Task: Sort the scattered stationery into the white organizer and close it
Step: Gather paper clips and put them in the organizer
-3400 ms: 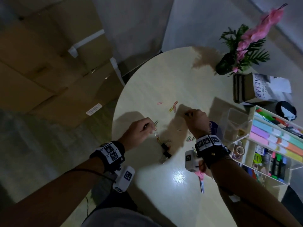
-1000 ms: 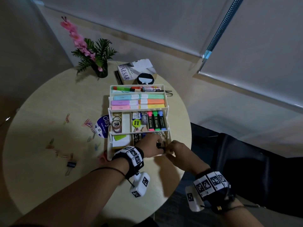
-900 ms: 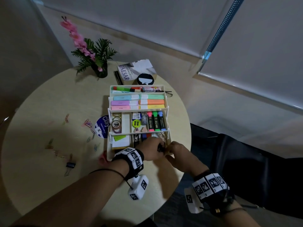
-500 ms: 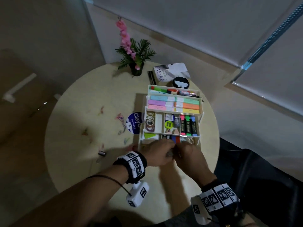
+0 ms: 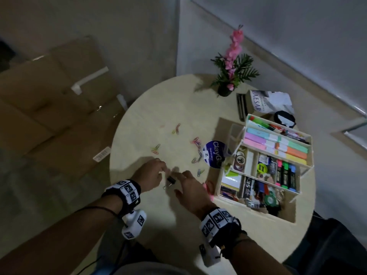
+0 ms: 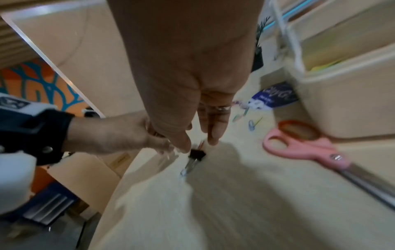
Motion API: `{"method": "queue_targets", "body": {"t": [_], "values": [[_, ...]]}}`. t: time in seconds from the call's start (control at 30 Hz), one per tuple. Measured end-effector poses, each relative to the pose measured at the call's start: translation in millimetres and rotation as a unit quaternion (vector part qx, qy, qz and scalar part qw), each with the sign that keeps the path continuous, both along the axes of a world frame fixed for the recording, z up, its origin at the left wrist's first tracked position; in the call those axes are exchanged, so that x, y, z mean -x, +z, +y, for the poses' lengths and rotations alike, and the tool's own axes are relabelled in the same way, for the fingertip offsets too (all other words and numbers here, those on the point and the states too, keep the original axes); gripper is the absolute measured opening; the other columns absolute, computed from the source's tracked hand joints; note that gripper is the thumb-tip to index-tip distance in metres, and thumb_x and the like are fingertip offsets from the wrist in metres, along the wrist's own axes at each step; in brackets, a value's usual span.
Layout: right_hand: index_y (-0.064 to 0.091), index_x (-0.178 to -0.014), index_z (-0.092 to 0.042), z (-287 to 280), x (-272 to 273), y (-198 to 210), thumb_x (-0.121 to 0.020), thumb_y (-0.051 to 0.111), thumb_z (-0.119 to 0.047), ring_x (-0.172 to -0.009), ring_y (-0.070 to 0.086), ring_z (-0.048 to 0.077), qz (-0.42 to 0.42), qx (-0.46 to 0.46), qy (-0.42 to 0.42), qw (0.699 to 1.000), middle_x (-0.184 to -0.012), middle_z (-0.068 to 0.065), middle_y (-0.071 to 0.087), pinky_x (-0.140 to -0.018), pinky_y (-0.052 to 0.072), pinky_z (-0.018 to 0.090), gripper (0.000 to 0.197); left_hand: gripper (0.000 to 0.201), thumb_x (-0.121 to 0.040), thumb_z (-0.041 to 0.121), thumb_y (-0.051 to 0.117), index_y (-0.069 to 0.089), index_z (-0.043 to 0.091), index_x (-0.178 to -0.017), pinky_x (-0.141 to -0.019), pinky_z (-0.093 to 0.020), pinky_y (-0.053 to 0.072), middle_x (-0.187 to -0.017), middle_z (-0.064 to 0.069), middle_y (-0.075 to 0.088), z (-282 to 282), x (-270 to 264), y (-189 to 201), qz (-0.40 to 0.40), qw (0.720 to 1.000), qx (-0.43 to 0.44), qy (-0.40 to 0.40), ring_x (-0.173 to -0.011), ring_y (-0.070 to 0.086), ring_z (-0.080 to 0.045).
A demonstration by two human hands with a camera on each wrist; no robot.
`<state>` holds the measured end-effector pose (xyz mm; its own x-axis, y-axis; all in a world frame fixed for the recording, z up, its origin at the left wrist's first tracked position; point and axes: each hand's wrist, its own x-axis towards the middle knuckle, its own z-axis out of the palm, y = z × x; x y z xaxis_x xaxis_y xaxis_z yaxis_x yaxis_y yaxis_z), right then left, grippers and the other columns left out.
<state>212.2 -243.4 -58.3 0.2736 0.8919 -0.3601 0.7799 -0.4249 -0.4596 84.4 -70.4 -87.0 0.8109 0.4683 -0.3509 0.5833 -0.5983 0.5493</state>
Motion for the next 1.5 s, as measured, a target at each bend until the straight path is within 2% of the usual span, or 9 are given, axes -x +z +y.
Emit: {"method": "queue_targets", "body": {"t": [0.3, 0.43, 0.7, 0.8, 0.97, 1.1, 1.23, 1.4, 1.5], "values": [[0.026, -0.161, -0.011, 29.8, 29.9, -49.7, -0.097, 0.057, -0.005, -0.11, 0.064, 0.033, -0.025, 0.027, -0.031, 0.999, -0.144, 0.014, 0.047, -0.083, 0.059, 0.041, 0.071, 0.014, -0.093, 0.011, 0.066, 0.071, 0.02, -0.101, -0.078, -0.035, 0.057, -0.101, 0.002, 0.066, 19.2, 3.3, -4.6, -0.061, 0.998, 0.033, -0.002, -0.089, 0.064, -0.016], [0.029, -0.158, -0.011, 26.8, 22.8, -41.9, -0.104, 0.054, -0.02, -0.11, 0.062, 0.031, 0.022, 0.026, -0.059, 0.998, -0.138, 0.01, 0.049, -0.081, 0.052, 0.038, 0.06, 0.015, -0.093, 0.009, 0.064, 0.069, 0.02, -0.101, -0.083, -0.039, 0.057, -0.103, 0.001, 0.065, 28.5, -2.1, -5.7, -0.063, 0.997, 0.032, -0.004, -0.091, 0.063, -0.017], [0.053, -0.124, -0.017, 4.8, 14.7, -37.2, -0.106, 0.052, -0.028, -0.089, 0.063, 0.026, 0.07, -0.037, -0.051, 0.996, -0.106, 0.007, 0.066, -0.077, 0.05, 0.037, 0.022, 0.039, -0.09, 0.019, 0.07, 0.06, 0.018, -0.128, -0.104, -0.044, 0.051, -0.139, -0.004, 0.046, 53.6, 11.3, -20.4, -0.088, 0.993, -0.075, 0.031, -0.13, 0.045, -0.026], [0.049, -0.101, -0.026, -2.6, 18.0, -38.3, -0.1, 0.06, -0.02, -0.077, 0.055, 0.014, 0.074, -0.059, -0.091, 0.991, -0.092, -0.006, 0.061, -0.069, 0.04, 0.026, 0.013, 0.081, -0.098, 0.054, 0.057, 0.025, 0.017, -0.163, -0.127, -0.041, 0.02, -0.174, -0.006, 0.004, 64.0, 13.3, -29.7, -0.031, 0.997, -0.064, 0.002, -0.16, 0.003, -0.026], [0.061, -0.113, -0.023, -10.8, 13.7, -28.7, -0.096, 0.068, -0.008, -0.077, 0.064, 0.0, 0.097, -0.107, -0.239, 0.96, -0.084, -0.015, 0.064, -0.069, 0.046, 0.01, 0.024, 0.114, -0.09, 0.09, 0.018, -0.027, 0.012, -0.159, -0.129, -0.043, -0.011, -0.164, -0.006, -0.04, 45.4, 4.9, -41.9, 0.1, 0.984, -0.077, -0.129, -0.152, -0.036, -0.022], [0.071, -0.104, -0.024, -13.7, 0.6, -33.7, -0.097, 0.068, -0.024, -0.083, 0.068, 0.01, 0.062, -0.152, -0.295, 0.941, -0.091, -0.008, 0.072, -0.08, 0.058, 0.037, 0.008, 0.114, -0.09, 0.09, 0.008, -0.026, 0.005, -0.158, -0.13, -0.047, -0.003, -0.165, -0.011, -0.038, 14.6, 1.1, -43.4, 0.078, 0.967, -0.119, -0.213, -0.153, -0.035, -0.025], [0.071, -0.108, -0.021, -20.1, -12.1, -33.0, -0.1, 0.065, -0.026, -0.085, 0.068, 0.006, 0.088, -0.166, -0.326, 0.927, -0.094, -0.01, 0.071, -0.076, 0.059, 0.038, 0.011, 0.109, -0.094, 0.086, 0.009, -0.019, 0.005, -0.161, -0.129, -0.05, 0.002, -0.167, -0.011, -0.034, -7.6, -1.2, -38.5, 0.048, 0.94, -0.134, -0.311, -0.155, -0.032, -0.026], [0.067, -0.093, -0.03, -33.3, -18.1, -19.5, -0.101, 0.067, -0.019, -0.075, 0.069, 0.002, 0.109, -0.159, -0.351, 0.916, -0.079, -0.012, 0.072, -0.064, 0.05, 0.015, 0.014, 0.102, -0.096, 0.082, 0.011, -0.023, 0.011, -0.161, -0.129, -0.052, -0.004, -0.166, -0.009, -0.036, 55.9, -48.2, -25.5, 0.05, 0.967, -0.138, -0.209, -0.155, -0.031, -0.029], [0.067, -0.09, -0.029, -37.3, -17.3, -10.7, -0.099, 0.069, -0.016, -0.073, 0.071, 0.006, 0.122, -0.162, -0.375, 0.905, -0.078, -0.01, 0.074, -0.067, 0.058, 0.028, 0.016, 0.104, -0.092, 0.086, 0.009, -0.03, 0.015, -0.158, -0.128, -0.052, -0.009, -0.16, -0.006, -0.046, 109.9, -89.1, -32.3, 0.095, 0.979, -0.112, -0.138, -0.151, -0.039, -0.027]]}}
